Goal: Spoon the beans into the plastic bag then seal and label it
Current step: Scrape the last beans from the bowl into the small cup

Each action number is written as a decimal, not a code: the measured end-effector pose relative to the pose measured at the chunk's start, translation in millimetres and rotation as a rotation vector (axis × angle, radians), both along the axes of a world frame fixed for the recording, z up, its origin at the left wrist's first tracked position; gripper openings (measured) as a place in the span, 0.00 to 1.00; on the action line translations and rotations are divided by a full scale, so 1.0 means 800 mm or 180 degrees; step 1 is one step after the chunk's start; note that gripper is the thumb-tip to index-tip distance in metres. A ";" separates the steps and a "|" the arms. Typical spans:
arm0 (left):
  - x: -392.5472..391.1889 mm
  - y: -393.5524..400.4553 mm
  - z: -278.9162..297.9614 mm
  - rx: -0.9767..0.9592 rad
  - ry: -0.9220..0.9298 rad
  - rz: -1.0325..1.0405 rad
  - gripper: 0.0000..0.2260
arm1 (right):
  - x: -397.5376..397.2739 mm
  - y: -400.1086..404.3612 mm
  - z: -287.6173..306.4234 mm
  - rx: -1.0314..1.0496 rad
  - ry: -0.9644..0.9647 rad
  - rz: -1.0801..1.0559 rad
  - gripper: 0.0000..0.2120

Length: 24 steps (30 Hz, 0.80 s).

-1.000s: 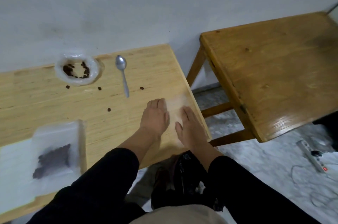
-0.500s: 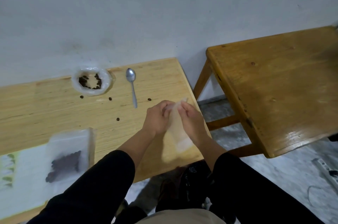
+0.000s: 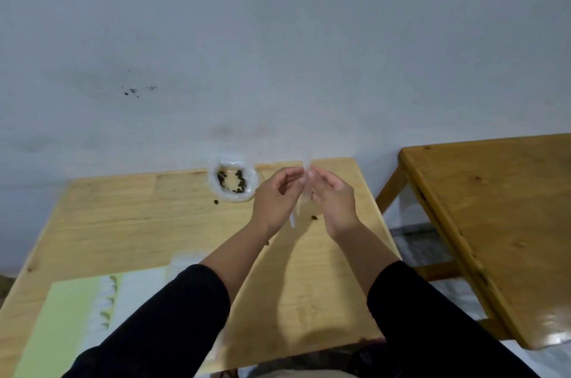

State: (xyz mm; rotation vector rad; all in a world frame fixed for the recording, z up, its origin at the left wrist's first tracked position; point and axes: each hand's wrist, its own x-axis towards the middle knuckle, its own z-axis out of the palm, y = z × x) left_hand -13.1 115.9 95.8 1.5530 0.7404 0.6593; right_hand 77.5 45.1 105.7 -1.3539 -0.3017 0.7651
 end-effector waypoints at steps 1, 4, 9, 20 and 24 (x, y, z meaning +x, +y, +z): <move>-0.007 0.010 0.004 -0.0008 -0.0049 0.0020 0.11 | -0.008 0.009 0.005 0.0065 0.0040 0.0027 0.10; -0.029 0.038 0.018 -0.0140 -0.0235 0.0034 0.09 | -0.027 0.039 0.012 0.0205 0.0114 0.0079 0.10; -0.068 0.077 0.028 -0.0161 -0.0332 -0.0016 0.10 | -0.063 0.080 0.020 0.0257 0.0098 0.0045 0.06; -0.107 0.111 0.012 -0.0128 -0.0271 0.0040 0.10 | -0.103 0.112 0.021 0.0215 0.0079 0.0074 0.02; -0.104 0.113 0.016 -0.0135 -0.0309 0.0175 0.11 | -0.099 0.119 0.025 0.0172 0.0065 0.0161 0.04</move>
